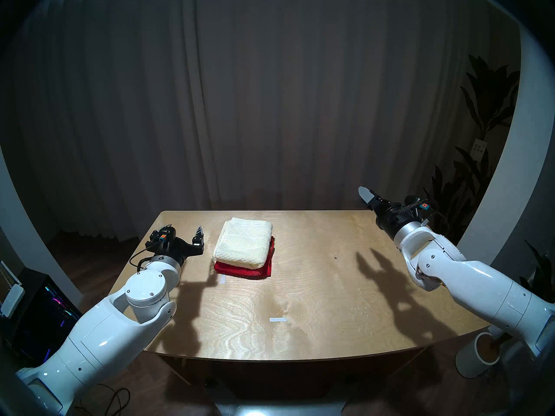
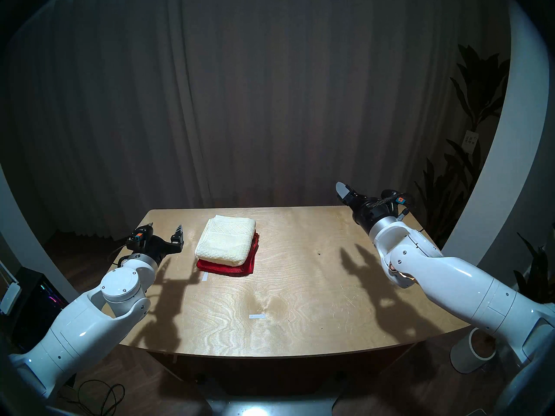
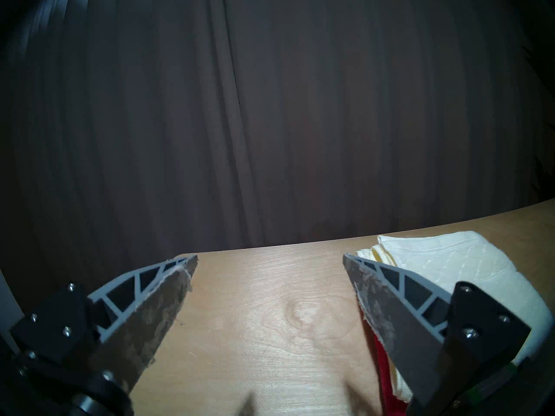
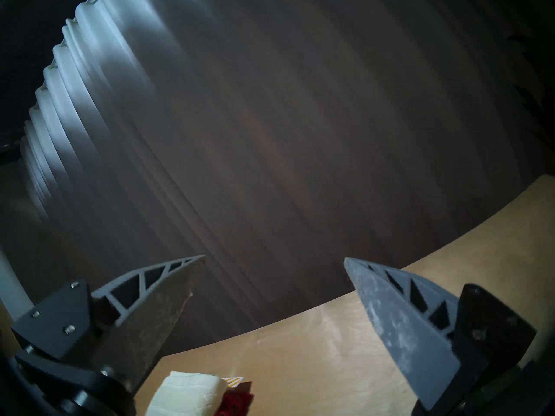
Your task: Fold each towel twice and stack them on table
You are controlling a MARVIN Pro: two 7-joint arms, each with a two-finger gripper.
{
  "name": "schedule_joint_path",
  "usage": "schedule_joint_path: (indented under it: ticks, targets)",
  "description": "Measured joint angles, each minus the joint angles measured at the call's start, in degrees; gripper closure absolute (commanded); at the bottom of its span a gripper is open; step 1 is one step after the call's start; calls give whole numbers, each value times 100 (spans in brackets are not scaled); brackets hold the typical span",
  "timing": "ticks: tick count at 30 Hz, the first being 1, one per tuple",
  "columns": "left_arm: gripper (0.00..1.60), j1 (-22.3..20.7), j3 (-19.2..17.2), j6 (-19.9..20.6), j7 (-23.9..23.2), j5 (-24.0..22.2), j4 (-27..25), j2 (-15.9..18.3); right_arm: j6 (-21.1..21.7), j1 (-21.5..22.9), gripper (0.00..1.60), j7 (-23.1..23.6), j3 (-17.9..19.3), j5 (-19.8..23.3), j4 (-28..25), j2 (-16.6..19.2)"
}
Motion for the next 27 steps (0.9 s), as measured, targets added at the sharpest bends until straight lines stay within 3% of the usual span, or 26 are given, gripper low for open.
schedule_joint_path:
  ticks: [10,14,18,27]
  targets:
    - [0,-513,363,-293,148,1163,898,-366,332,101,0,328,-15,-414,332,329]
    - [0,-703,368,-525,83,1314,1229,-498,470,175,0,463,-34,-542,455,339]
    - [0,-802,255,-720,-231,1079,1332,-530,574,236,0,556,-51,-631,549,328]
    - [0,-895,-136,-993,-1281,-84,1528,-293,805,405,0,694,-126,-846,830,107]
